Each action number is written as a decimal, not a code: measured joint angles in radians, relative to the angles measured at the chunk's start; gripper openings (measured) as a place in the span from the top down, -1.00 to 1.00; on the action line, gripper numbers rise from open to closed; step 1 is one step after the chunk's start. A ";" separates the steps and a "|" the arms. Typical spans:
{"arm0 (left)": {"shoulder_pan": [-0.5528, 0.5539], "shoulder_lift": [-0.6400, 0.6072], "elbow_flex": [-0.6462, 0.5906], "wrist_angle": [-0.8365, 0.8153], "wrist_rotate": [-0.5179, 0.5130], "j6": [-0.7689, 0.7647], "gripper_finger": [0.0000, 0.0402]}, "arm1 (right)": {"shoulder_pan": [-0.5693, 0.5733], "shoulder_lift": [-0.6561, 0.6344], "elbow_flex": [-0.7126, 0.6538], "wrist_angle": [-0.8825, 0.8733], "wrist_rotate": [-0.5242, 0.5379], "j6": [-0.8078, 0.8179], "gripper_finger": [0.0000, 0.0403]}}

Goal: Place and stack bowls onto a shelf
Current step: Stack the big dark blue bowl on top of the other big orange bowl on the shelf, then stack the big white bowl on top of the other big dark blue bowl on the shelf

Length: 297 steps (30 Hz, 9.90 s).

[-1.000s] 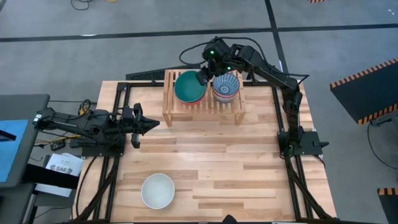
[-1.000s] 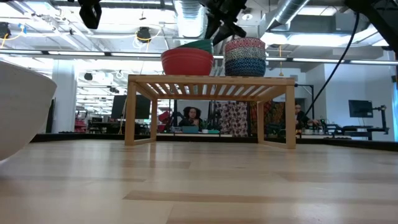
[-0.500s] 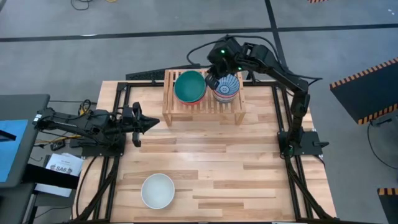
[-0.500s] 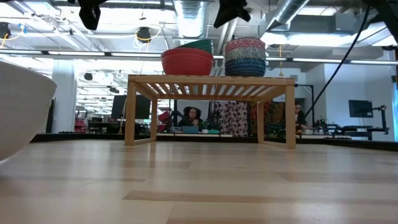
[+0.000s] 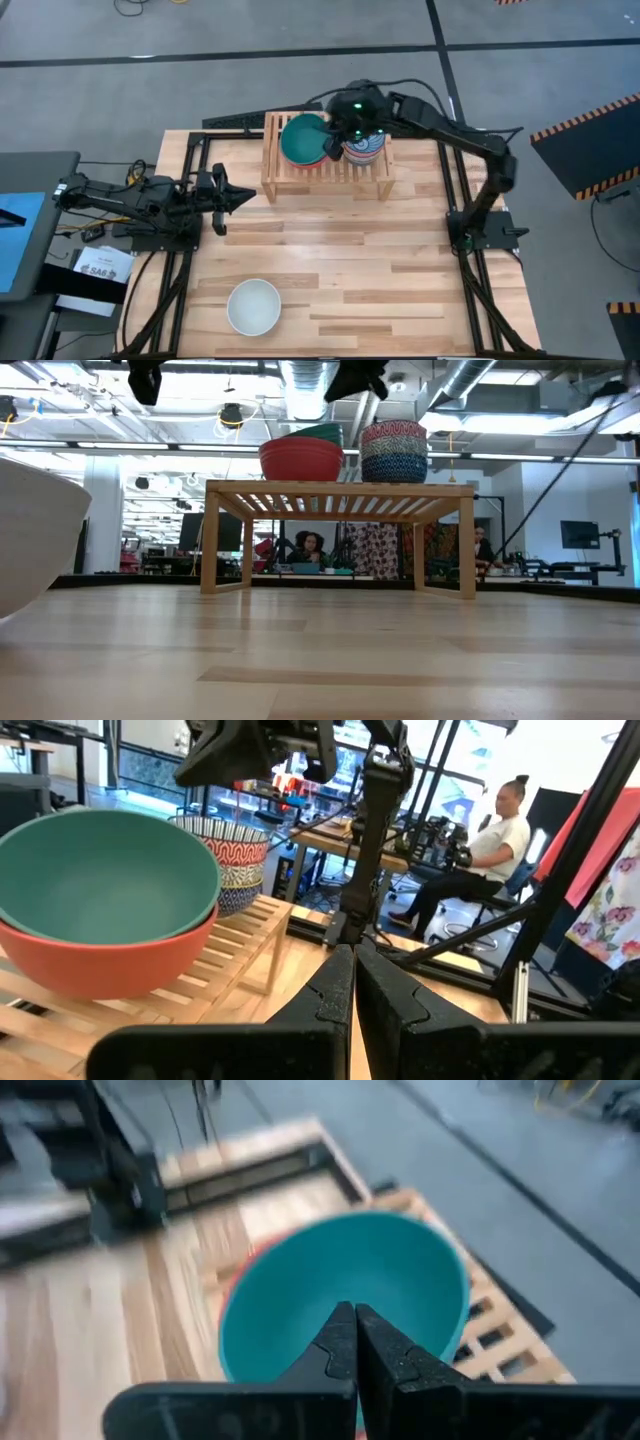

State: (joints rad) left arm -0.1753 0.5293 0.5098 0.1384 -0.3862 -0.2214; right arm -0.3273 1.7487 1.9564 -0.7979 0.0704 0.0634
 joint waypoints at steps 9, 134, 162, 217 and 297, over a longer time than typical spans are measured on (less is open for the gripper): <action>0.000 0.000 0.000 0.016 0.001 0.000 1.00 | -0.030 -0.170 -0.367 0.416 0.084 0.193 0.92; -0.002 0.032 0.003 -0.011 0.146 -0.050 0.47 | 0.685 -0.564 -0.962 0.610 0.367 0.564 0.66; -0.420 0.551 0.449 -0.837 0.143 -0.399 0.00 | 0.678 -0.549 -0.919 0.533 0.328 0.599 -0.13; 0.493 0.851 1.499 -1.312 0.139 0.109 1.00 | 0.638 -0.558 -0.885 0.544 0.242 0.591 -0.12; 0.699 0.555 0.531 -0.201 0.374 0.104 1.00 | 0.645 -0.550 -0.884 0.612 0.244 0.645 -0.12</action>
State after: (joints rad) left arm 0.5237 1.0848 1.0409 -0.0627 -0.0125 -0.1170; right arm 0.3180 1.1988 1.0725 -0.1856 0.3143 0.7082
